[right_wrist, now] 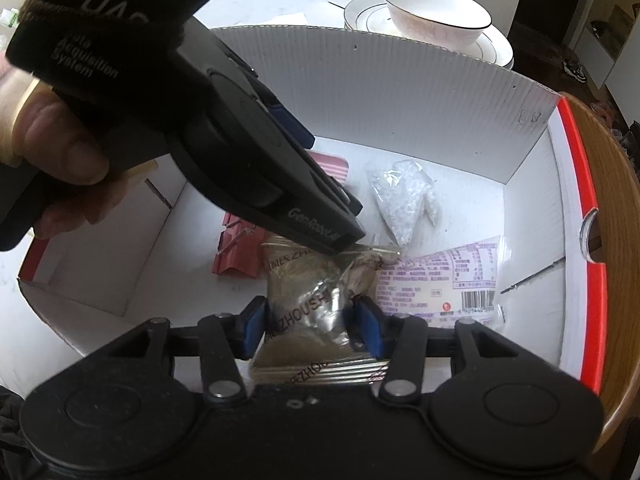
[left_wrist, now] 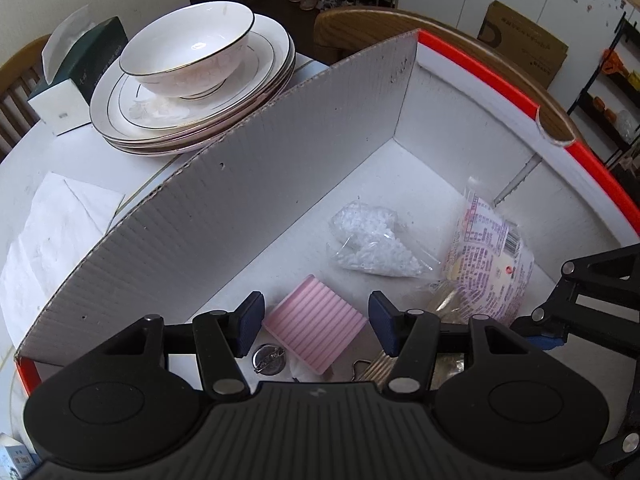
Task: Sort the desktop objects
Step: 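Lower both tools into the box and open them to drop dish and bag, then withdraw both tools from the box back over the table items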
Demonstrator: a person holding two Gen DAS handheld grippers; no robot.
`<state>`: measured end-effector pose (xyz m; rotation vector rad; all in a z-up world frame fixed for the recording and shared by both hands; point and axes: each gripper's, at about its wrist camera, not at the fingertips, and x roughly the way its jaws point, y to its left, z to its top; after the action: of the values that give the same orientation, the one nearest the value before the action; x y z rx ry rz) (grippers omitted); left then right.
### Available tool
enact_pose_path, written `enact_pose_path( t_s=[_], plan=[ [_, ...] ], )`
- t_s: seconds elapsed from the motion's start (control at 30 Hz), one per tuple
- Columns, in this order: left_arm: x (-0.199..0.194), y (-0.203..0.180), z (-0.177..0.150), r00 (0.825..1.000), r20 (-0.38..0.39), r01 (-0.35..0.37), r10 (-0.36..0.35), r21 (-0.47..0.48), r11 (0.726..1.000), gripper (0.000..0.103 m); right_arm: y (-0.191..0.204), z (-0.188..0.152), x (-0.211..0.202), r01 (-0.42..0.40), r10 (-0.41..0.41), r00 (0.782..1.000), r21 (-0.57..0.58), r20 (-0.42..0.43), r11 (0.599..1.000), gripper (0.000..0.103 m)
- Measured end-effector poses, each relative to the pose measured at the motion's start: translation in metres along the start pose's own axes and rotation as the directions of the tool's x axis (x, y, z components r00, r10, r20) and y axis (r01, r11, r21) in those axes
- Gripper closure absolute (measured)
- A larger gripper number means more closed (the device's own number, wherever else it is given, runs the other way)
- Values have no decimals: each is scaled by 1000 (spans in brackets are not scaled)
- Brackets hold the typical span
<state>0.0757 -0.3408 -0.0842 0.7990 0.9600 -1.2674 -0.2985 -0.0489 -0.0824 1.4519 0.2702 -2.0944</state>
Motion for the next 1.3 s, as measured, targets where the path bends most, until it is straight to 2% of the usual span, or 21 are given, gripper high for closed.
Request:
enact_pose_path(
  t_s=[0.07,0.1,0.17,0.3,0.77,1.03,1.3],
  plan=[
    [-2,1,0,1000,8,8,-8,-11,1000,43,0,1,-2,0,0,1000,-2,7,1000,51],
    [-3,1,0,1000,13,7,-7,-14,1000,35,-1,1,-5,-1,1,1000,1,10,1000,50],
    [-6,2,-1,1000,27,6,-6,-20,1000,32,-3,2,-8,-4,4,1000,5,19,1000,49],
    [-13,6,-2,999,53,6,-4,-40,999,32,-3,1,-21,-16,15,999,6,44,1000,42],
    [-66,8,-17,982,188,14,5,-99,995,32,-7,-4,-49,-45,45,993,-4,111,999,38],
    [-109,8,-42,960,281,25,13,-132,991,32,-8,-2,-58,-46,44,985,8,167,999,37],
    [-132,15,-74,950,313,34,17,-156,987,32,8,-1,-65,-38,35,980,8,194,999,36]
  ],
)
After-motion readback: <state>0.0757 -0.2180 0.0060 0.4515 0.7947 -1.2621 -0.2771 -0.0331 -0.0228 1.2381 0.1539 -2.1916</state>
